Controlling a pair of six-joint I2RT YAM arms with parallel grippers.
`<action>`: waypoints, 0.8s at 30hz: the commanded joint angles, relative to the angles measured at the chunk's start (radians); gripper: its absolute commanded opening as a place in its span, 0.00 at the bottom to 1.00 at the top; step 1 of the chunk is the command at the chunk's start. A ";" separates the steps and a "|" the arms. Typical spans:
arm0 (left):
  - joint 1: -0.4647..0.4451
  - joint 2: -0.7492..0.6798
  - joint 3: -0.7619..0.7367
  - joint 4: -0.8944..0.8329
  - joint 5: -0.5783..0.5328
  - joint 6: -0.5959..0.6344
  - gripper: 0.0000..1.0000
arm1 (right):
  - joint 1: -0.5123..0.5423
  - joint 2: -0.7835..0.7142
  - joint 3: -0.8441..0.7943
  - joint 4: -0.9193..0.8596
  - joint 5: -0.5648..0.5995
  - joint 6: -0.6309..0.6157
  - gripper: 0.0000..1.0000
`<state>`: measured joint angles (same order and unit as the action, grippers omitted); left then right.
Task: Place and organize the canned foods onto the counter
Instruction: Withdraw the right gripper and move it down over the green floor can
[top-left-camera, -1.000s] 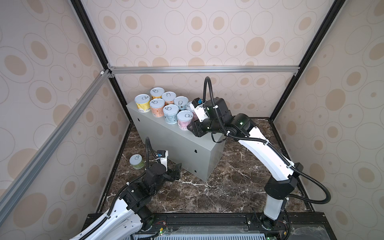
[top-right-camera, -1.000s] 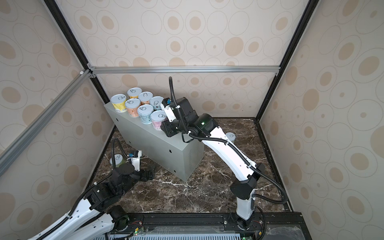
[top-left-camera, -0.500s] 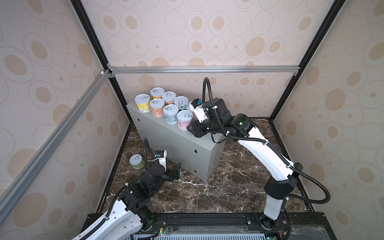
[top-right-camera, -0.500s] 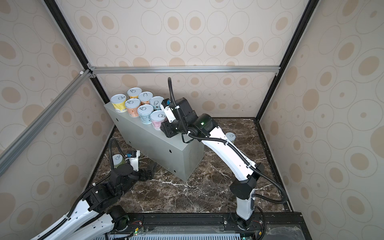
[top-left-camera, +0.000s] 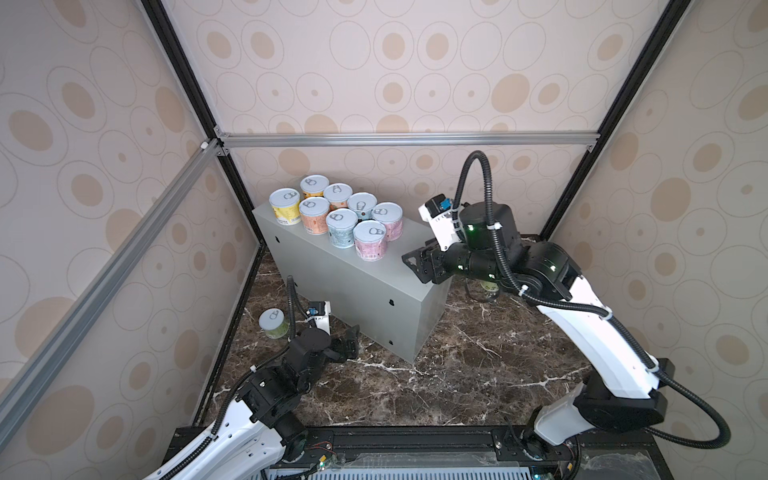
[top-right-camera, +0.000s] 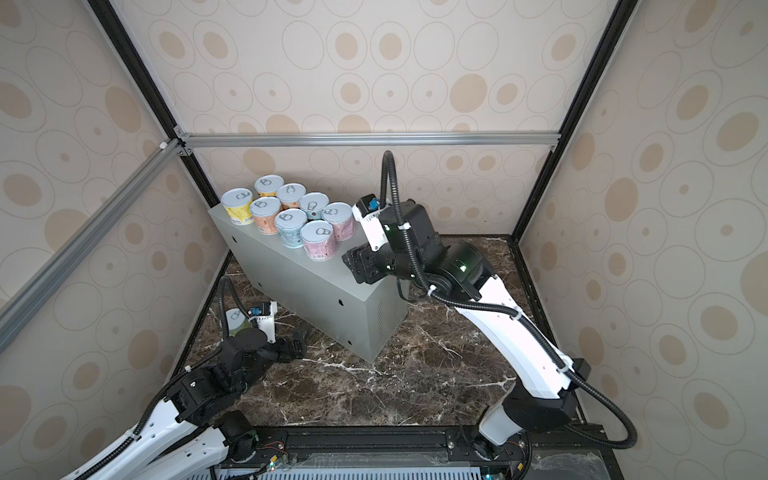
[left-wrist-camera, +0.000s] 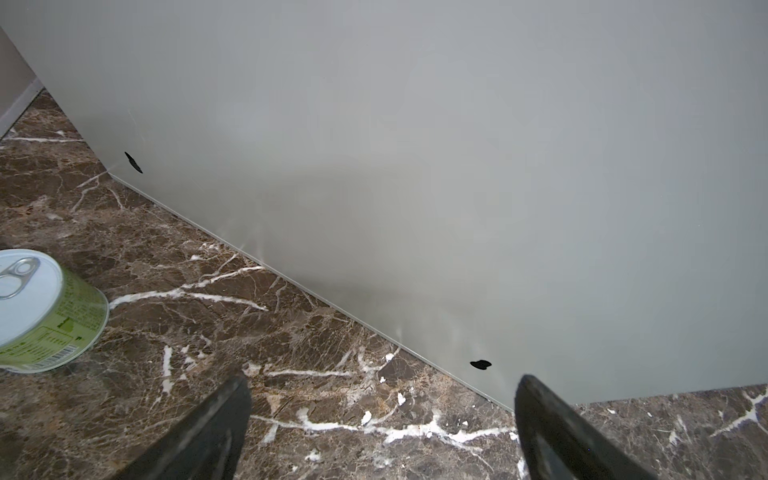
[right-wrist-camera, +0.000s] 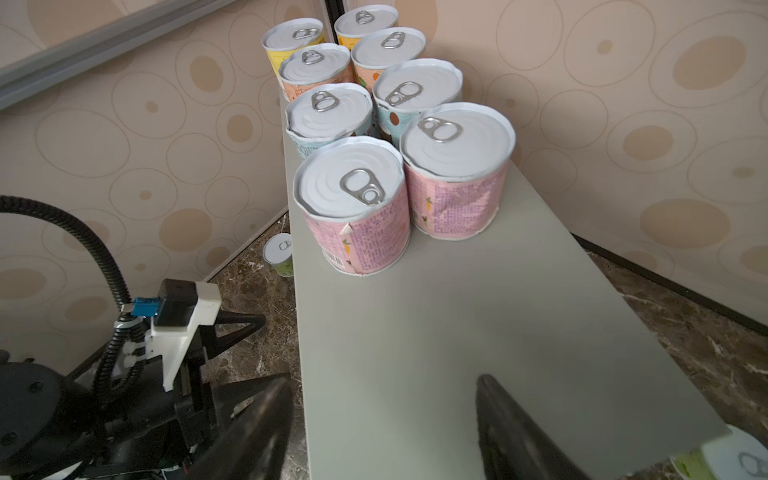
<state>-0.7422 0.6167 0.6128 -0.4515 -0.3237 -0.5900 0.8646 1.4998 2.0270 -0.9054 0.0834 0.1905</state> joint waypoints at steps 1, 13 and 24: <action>-0.008 0.009 0.054 -0.029 -0.033 -0.027 0.99 | 0.005 -0.072 -0.089 -0.010 0.101 -0.002 0.78; -0.006 0.027 0.058 -0.047 -0.071 -0.034 0.99 | -0.165 -0.455 -0.597 0.068 0.269 0.133 0.90; -0.003 0.103 -0.016 0.016 -0.044 -0.079 0.99 | -0.399 -0.514 -0.924 0.197 0.221 0.233 1.00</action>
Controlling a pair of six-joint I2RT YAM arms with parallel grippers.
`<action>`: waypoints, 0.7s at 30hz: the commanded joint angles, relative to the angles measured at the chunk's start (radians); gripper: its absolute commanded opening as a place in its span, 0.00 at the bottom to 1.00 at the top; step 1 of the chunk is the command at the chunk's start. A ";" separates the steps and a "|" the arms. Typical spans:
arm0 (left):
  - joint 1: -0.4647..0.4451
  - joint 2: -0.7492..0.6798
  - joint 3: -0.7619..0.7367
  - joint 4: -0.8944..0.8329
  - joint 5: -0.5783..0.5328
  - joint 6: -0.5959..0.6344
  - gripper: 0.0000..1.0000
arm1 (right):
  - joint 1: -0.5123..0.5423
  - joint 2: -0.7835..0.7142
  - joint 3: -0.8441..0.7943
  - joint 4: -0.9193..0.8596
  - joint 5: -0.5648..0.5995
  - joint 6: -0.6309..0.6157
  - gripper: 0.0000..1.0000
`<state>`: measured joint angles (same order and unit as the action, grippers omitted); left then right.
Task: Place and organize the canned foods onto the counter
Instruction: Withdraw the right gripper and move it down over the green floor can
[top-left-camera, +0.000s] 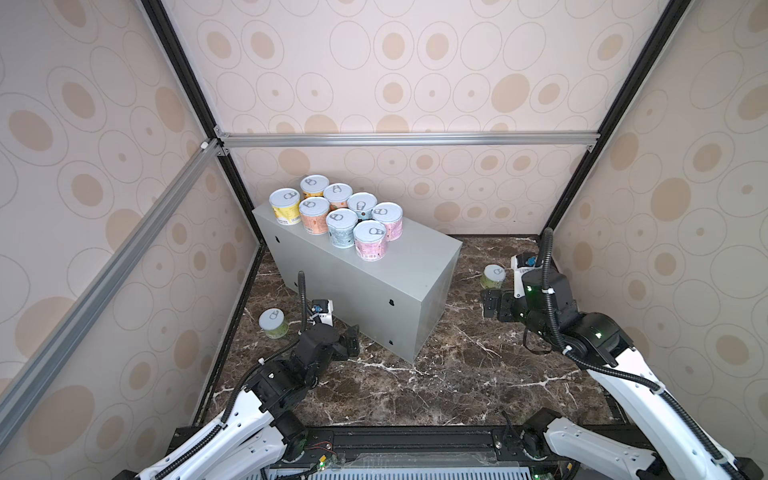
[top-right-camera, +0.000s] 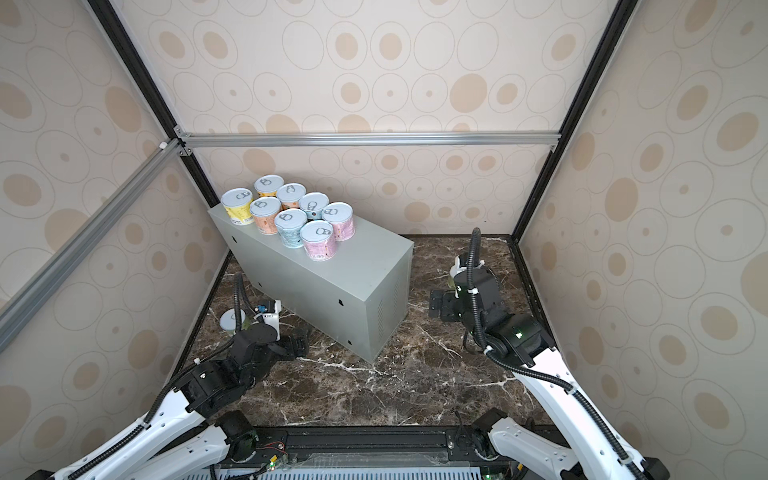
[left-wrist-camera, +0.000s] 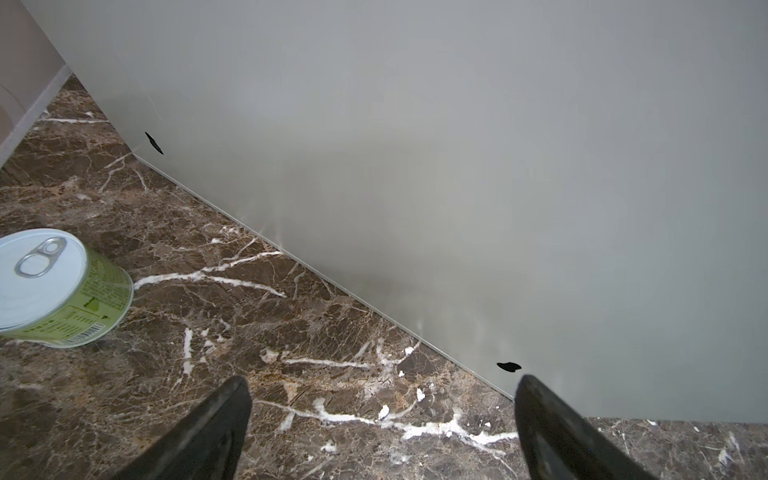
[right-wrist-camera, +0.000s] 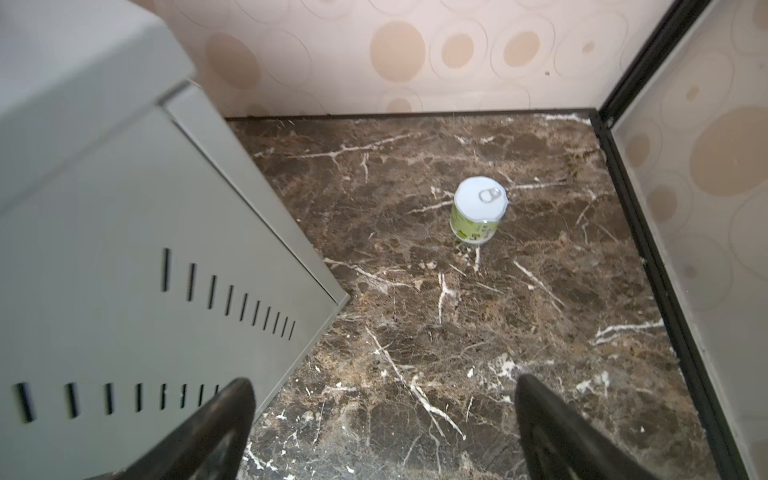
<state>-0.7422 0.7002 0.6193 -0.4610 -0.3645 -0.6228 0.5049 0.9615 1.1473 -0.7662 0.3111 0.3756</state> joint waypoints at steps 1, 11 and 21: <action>-0.002 0.030 -0.032 0.033 -0.005 -0.059 0.99 | -0.063 0.035 -0.064 0.076 -0.012 0.059 1.00; 0.019 0.066 -0.144 0.130 -0.017 -0.193 0.99 | -0.292 0.242 -0.200 0.318 -0.158 0.140 1.00; 0.045 0.139 -0.205 0.236 0.028 -0.227 0.99 | -0.370 0.549 -0.138 0.442 -0.151 0.159 1.00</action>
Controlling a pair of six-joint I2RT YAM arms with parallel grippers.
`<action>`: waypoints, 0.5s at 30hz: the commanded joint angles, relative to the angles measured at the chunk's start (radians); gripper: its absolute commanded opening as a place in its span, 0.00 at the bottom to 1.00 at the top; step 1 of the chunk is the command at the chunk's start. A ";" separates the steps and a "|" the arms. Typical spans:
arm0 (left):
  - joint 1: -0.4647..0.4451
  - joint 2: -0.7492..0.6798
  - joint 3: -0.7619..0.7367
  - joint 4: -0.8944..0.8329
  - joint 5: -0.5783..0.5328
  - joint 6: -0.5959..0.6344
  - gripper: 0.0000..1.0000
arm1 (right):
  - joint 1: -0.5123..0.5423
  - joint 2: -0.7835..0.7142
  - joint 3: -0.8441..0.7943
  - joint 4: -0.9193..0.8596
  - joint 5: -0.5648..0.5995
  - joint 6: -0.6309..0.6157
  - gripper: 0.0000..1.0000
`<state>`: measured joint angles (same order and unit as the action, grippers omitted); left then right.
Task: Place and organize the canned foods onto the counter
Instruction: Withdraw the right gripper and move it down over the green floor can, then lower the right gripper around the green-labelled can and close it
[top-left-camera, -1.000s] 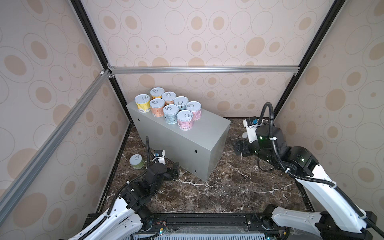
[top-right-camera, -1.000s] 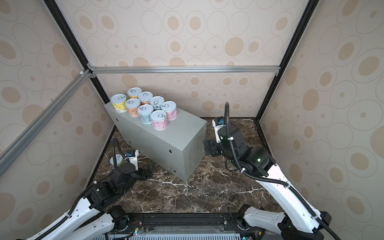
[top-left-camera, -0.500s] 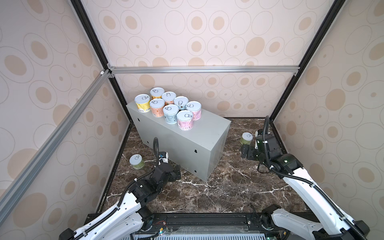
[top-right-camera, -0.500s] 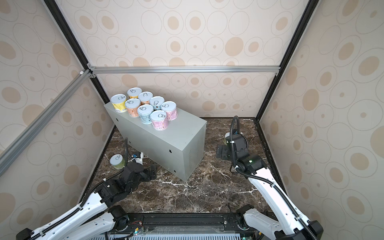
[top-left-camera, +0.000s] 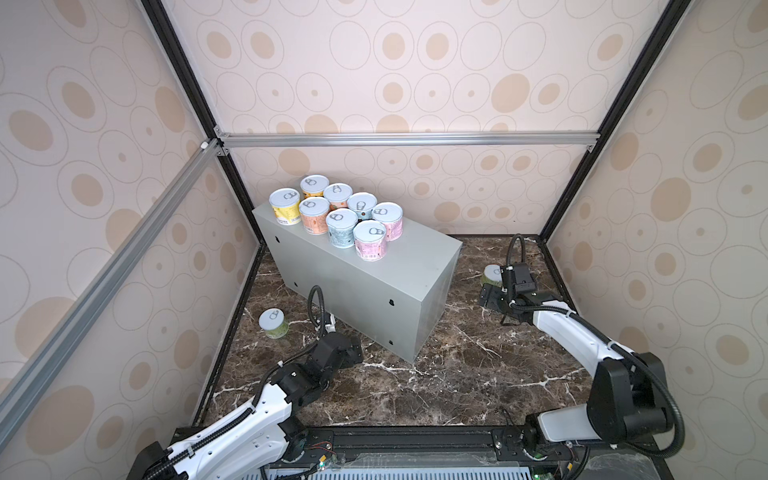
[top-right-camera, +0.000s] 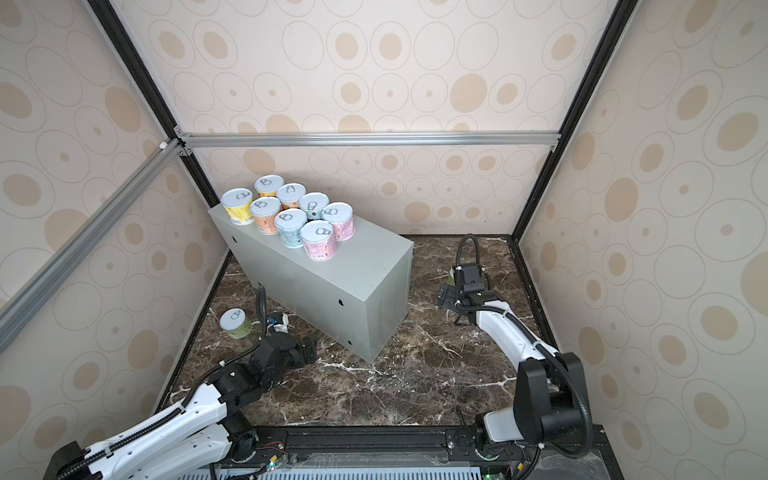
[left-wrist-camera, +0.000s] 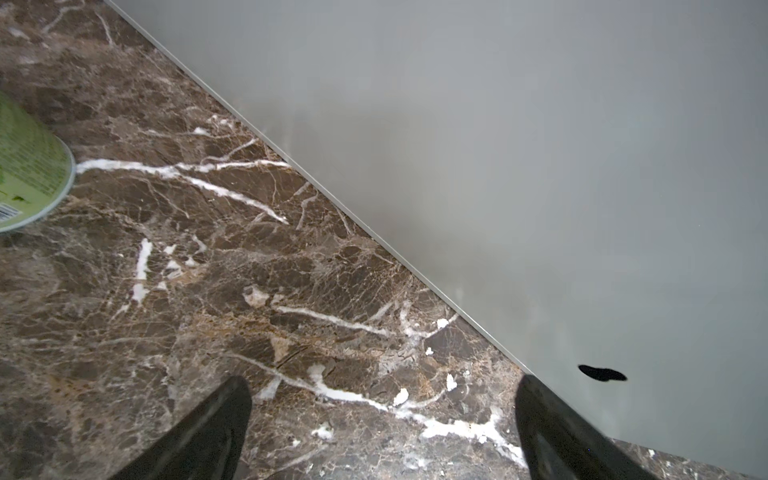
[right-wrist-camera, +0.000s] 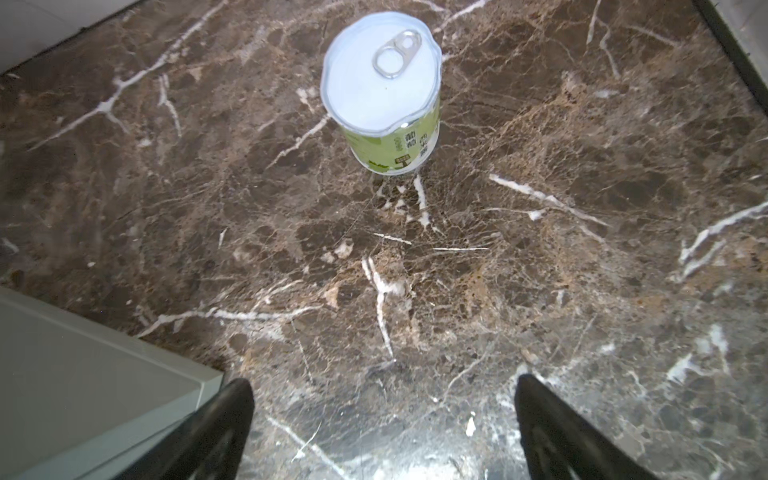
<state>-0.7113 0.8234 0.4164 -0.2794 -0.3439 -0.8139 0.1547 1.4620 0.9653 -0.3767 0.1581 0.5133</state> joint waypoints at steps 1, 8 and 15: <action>0.019 0.027 -0.002 0.061 0.008 -0.031 0.99 | -0.028 0.085 0.063 0.054 0.000 0.021 1.00; 0.056 0.063 0.016 0.079 0.018 -0.008 0.99 | -0.057 0.283 0.219 0.031 -0.007 0.010 1.00; 0.092 0.079 0.016 0.089 0.032 0.006 0.99 | -0.084 0.444 0.390 -0.031 -0.021 0.001 1.00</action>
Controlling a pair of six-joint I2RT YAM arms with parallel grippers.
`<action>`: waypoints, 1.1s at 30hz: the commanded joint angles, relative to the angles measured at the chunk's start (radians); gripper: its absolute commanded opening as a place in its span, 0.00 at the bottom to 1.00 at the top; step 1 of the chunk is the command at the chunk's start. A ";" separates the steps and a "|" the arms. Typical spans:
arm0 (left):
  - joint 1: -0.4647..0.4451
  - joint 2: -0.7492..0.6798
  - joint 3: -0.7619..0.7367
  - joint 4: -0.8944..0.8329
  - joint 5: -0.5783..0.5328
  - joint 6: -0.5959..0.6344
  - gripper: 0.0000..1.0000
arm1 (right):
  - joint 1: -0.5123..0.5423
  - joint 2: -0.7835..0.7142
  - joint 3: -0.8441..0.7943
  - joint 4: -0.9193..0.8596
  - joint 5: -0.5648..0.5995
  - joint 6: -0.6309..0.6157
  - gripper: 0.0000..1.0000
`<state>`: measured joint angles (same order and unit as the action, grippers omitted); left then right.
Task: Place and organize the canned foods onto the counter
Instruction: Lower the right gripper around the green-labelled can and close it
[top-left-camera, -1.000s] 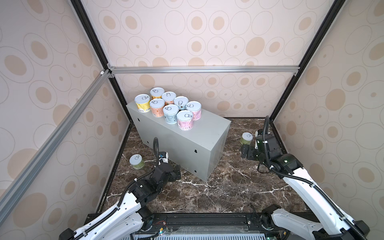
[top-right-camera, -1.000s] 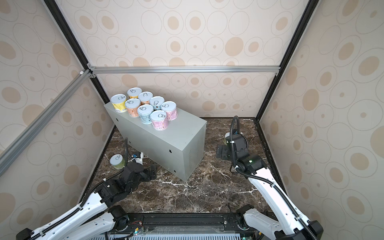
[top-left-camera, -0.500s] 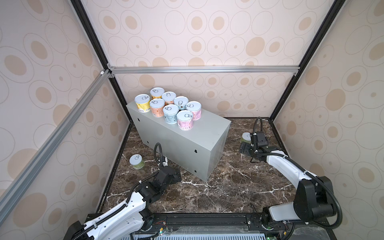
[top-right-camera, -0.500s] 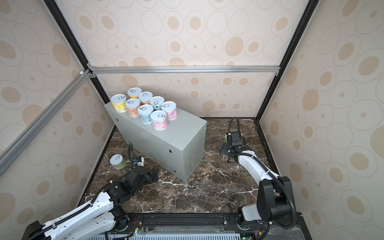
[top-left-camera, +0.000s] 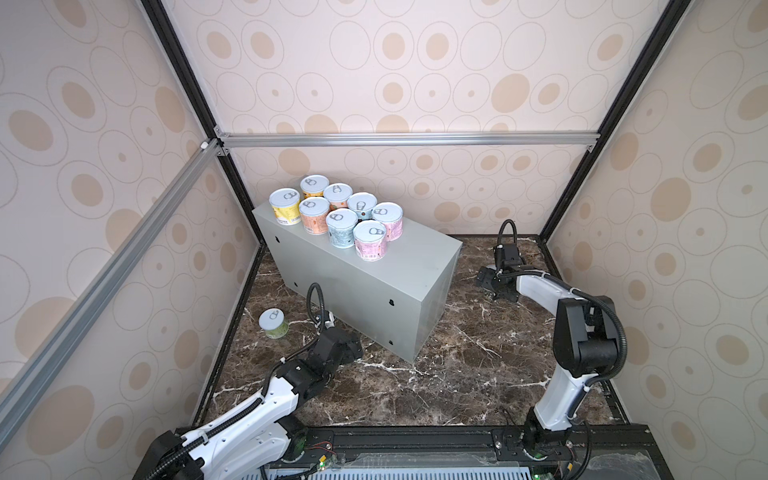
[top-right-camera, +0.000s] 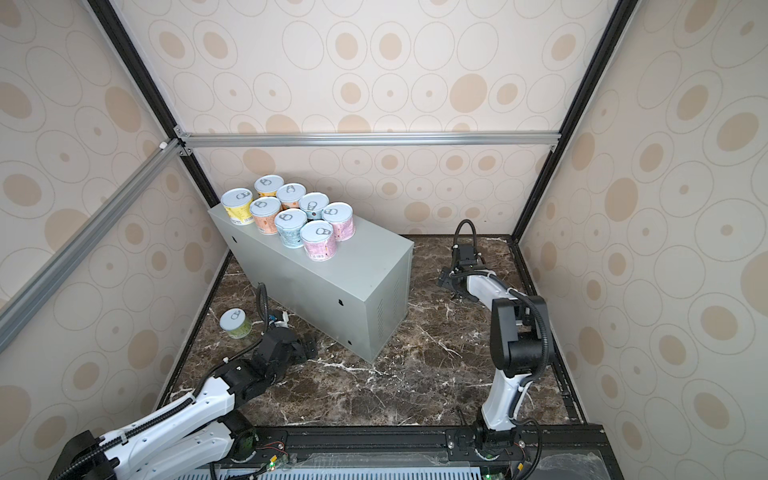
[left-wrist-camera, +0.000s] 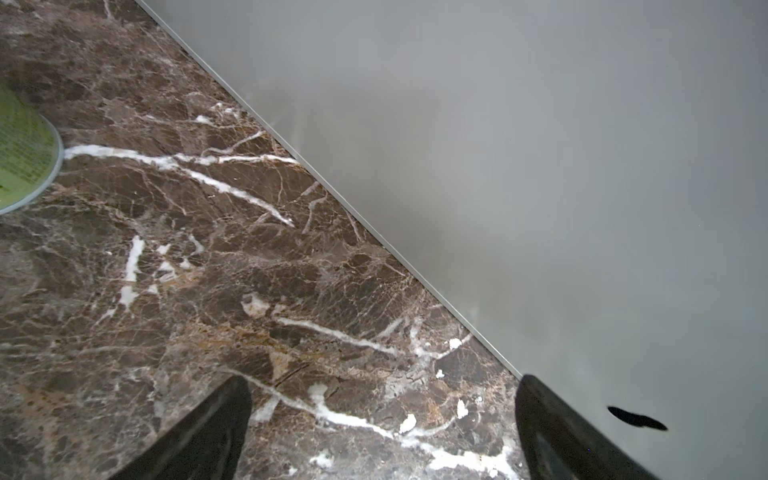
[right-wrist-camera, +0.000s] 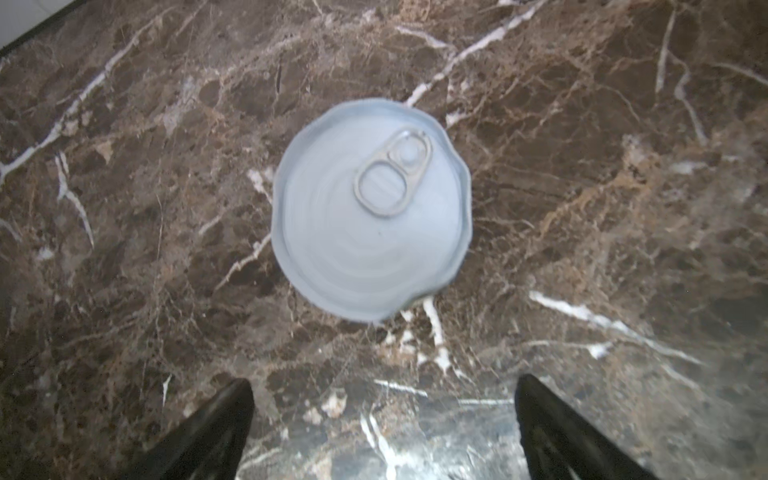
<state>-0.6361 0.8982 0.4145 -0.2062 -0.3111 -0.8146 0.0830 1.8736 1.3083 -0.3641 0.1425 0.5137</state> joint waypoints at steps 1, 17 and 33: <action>0.022 0.008 0.018 0.016 0.002 0.008 0.99 | -0.016 0.050 0.069 -0.052 -0.008 -0.001 1.00; 0.073 0.024 0.023 0.031 0.029 0.023 0.99 | -0.039 0.241 0.295 -0.184 -0.027 -0.036 0.94; 0.085 -0.026 0.007 0.012 0.049 0.023 0.99 | -0.047 0.302 0.367 -0.275 -0.034 -0.081 0.83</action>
<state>-0.5598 0.8925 0.4145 -0.1947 -0.2592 -0.8028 0.0437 2.1513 1.6489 -0.5934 0.1078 0.4450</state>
